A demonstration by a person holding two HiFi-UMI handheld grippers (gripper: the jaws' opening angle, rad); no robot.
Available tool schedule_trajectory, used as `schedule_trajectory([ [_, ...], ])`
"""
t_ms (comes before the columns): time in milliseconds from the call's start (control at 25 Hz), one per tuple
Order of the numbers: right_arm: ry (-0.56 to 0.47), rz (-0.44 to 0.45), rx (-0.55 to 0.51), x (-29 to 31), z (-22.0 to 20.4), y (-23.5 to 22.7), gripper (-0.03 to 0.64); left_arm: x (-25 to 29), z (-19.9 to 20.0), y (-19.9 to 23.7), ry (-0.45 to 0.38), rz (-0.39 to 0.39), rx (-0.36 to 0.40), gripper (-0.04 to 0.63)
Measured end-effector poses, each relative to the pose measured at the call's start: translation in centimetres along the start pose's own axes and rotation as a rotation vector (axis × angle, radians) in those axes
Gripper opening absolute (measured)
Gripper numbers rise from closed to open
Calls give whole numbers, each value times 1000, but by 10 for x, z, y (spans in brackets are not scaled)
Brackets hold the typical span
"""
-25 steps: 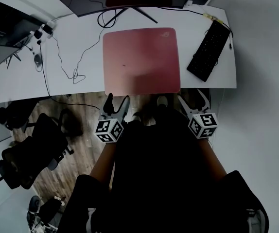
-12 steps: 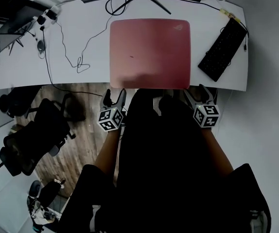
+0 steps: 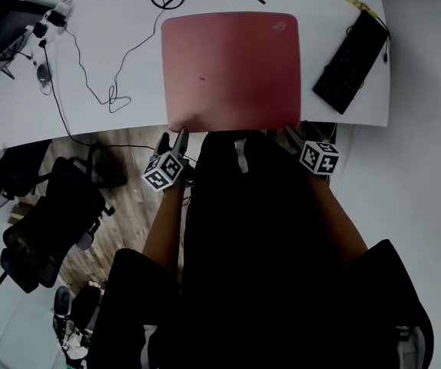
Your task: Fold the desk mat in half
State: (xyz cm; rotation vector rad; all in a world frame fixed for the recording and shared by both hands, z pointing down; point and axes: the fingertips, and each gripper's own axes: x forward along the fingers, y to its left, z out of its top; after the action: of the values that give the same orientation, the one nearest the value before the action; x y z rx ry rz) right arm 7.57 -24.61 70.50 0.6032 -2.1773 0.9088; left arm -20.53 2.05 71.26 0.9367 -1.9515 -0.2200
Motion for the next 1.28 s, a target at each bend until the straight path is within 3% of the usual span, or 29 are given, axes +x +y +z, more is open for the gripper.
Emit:
schedule_trajectory([
  [200, -25, 15, 157, 20, -15, -15, 342, 18, -10, 12, 23, -32, -47, 334],
  [320, -54, 1, 185, 25, -15, -18, 336, 31, -13, 14, 66, -54, -48, 334],
  [520, -11, -13, 235, 24, -27, -23, 336, 42, -18, 17, 114, -68, -51, 334],
  [680, -18, -5, 322, 29, -23, -28, 334, 47, -19, 7, 125, -127, -99, 334],
  [920, 22, -46, 371, 29, -28, -33, 146, 46, -22, 3, 141, -144, -127, 317],
  [1120, 3, -20, 362, 17, -24, -34, 29, 36, -16, 9, 126, -160, -211, 161],
  [1280, -17, 4, 352, 14, -17, -27, 17, 34, -14, 9, 172, -218, -311, 96],
])
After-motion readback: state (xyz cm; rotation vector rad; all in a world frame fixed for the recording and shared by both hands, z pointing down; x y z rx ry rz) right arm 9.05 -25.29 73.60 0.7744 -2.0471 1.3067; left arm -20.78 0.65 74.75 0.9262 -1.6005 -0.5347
